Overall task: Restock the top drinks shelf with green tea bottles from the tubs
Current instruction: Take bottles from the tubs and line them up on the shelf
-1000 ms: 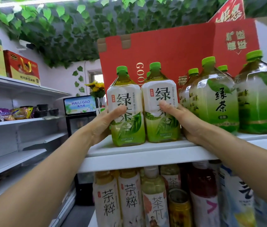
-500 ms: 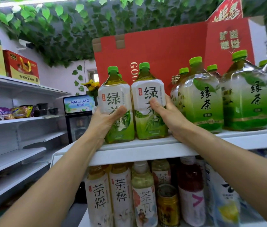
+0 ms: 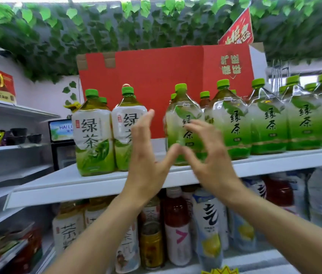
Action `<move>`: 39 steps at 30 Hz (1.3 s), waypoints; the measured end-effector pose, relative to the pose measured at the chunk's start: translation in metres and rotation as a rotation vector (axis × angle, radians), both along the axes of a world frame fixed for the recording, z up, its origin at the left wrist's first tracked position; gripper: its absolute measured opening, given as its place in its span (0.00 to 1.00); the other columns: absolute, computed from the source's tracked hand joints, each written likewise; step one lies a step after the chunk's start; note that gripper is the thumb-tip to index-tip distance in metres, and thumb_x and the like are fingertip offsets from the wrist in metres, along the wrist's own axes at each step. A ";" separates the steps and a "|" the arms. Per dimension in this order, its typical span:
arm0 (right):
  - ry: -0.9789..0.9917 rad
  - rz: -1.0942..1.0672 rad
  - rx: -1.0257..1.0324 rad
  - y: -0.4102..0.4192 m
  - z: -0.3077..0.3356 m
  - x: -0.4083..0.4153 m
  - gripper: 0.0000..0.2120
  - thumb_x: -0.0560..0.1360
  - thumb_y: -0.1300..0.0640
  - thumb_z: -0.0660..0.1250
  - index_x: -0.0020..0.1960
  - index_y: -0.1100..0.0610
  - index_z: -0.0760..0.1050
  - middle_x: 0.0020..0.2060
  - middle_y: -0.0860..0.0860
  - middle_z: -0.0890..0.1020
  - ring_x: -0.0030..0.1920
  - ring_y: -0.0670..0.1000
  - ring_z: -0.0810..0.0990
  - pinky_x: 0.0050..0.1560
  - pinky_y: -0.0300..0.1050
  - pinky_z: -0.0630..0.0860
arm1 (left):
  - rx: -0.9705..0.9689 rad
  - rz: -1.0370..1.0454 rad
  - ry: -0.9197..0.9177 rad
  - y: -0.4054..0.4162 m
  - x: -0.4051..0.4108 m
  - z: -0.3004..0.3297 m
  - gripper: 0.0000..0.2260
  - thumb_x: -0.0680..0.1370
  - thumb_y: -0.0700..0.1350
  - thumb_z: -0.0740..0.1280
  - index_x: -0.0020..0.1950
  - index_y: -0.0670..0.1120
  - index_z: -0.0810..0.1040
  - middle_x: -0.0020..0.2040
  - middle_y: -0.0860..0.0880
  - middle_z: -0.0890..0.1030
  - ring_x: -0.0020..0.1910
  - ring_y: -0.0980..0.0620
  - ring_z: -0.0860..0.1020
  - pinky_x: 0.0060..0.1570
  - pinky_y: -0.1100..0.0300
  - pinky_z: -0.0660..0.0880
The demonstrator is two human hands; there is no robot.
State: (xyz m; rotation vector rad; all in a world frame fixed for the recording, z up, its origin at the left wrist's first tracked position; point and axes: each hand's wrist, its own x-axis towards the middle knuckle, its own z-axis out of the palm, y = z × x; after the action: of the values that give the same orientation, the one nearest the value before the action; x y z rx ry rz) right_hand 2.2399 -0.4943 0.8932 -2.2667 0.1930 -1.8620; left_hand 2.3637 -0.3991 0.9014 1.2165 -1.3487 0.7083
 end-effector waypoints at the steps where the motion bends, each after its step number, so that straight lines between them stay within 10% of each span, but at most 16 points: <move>1: -0.068 -0.041 0.025 -0.016 0.003 -0.015 0.23 0.76 0.56 0.69 0.70 0.56 0.70 0.68 0.51 0.71 0.70 0.47 0.66 0.73 0.46 0.62 | 0.081 -0.016 0.017 -0.013 -0.014 0.001 0.39 0.77 0.53 0.72 0.81 0.50 0.53 0.75 0.56 0.58 0.76 0.62 0.56 0.74 0.65 0.55; 5: -0.078 -0.164 0.262 -0.078 0.015 -0.063 0.31 0.78 0.55 0.69 0.76 0.56 0.59 0.72 0.52 0.65 0.73 0.50 0.62 0.75 0.51 0.60 | 0.316 -0.063 0.395 -0.057 -0.027 0.018 0.55 0.69 0.61 0.76 0.82 0.51 0.41 0.82 0.52 0.50 0.80 0.56 0.52 0.76 0.59 0.50; 9: 0.080 -0.202 0.242 -0.109 0.016 -0.071 0.37 0.76 0.52 0.71 0.79 0.54 0.55 0.75 0.52 0.64 0.75 0.51 0.62 0.74 0.56 0.63 | 0.312 -0.118 0.631 -0.078 -0.006 0.026 0.66 0.46 0.76 0.76 0.80 0.53 0.59 0.71 0.50 0.75 0.68 0.48 0.75 0.71 0.45 0.70; 20: 0.130 -0.235 0.119 -0.124 0.010 -0.050 0.42 0.76 0.48 0.70 0.81 0.55 0.49 0.69 0.56 0.68 0.68 0.53 0.65 0.65 0.46 0.65 | 0.300 -0.112 0.623 -0.086 -0.014 0.027 0.35 0.74 0.57 0.73 0.77 0.49 0.63 0.59 0.56 0.76 0.64 0.52 0.74 0.59 0.59 0.68; 31: 0.014 -0.259 0.070 -0.135 -0.002 -0.044 0.33 0.79 0.57 0.67 0.80 0.59 0.55 0.59 0.58 0.71 0.60 0.56 0.69 0.57 0.39 0.65 | 0.495 -0.091 0.552 -0.068 -0.016 0.028 0.40 0.76 0.69 0.57 0.82 0.58 0.43 0.81 0.55 0.58 0.79 0.49 0.57 0.77 0.47 0.53; 39: 0.002 -0.261 0.123 -0.128 0.001 -0.047 0.28 0.79 0.58 0.68 0.76 0.58 0.64 0.64 0.56 0.76 0.66 0.54 0.69 0.61 0.33 0.57 | 0.523 -0.174 0.534 -0.066 -0.013 0.030 0.45 0.68 0.78 0.58 0.81 0.62 0.49 0.80 0.55 0.62 0.78 0.47 0.61 0.78 0.43 0.54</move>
State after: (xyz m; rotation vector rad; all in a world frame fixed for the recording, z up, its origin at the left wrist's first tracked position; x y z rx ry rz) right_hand 2.1934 -0.6225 0.8946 -2.2490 0.6133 -1.9080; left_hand 2.3512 -0.4648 0.9312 1.5340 -1.1887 -0.1163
